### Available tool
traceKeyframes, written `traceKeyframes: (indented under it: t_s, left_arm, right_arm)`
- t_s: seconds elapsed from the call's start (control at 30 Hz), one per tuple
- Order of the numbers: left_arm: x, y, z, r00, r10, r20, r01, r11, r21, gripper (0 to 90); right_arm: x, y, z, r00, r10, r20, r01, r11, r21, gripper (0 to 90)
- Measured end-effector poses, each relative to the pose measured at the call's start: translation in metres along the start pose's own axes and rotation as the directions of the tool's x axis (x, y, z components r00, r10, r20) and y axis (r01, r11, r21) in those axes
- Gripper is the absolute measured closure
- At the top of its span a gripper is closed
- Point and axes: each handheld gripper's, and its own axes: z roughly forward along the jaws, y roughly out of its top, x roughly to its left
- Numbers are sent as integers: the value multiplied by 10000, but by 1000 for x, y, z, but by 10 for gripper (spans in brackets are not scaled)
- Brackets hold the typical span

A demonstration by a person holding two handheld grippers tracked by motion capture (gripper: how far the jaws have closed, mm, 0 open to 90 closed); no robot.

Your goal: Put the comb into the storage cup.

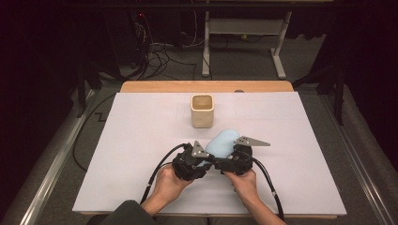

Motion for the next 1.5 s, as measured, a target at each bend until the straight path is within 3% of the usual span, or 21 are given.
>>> traceKeyframes:
  t_s: [0.3, 0.63, 1.2, 1.37, 1.5]
  left_arm:
    - [4, 1, -1, 9999, -103, 60, 103, 9999, -25, 693]
    - [8, 0, -6, 9999, -169, -10, 169, 9998, -119, 692]
    - [13, 0, -12, 9988, -305, 384, 314, 9992, -239, 681]
    - [13, 0, -13, 9991, -315, 272, 317, 9995, -53, 586]
    - [17, -2, -15, 9979, -535, 377, 546, 9981, -280, 503]
  right_arm:
    - [2, 6, -2, 9993, 122, -364, -112, 9996, 265, 355]
    - [9, 16, 0, 9971, -146, -750, 185, 9985, 516, 488]
    - [17, 29, -1, 9929, -434, -1105, 540, 9940, 956, 548]
    - [15, 33, -4, 9939, -459, -1003, 557, 9937, 974, 552]
    - [12, 37, -9, 9948, -484, -892, 563, 9945, 881, 554]
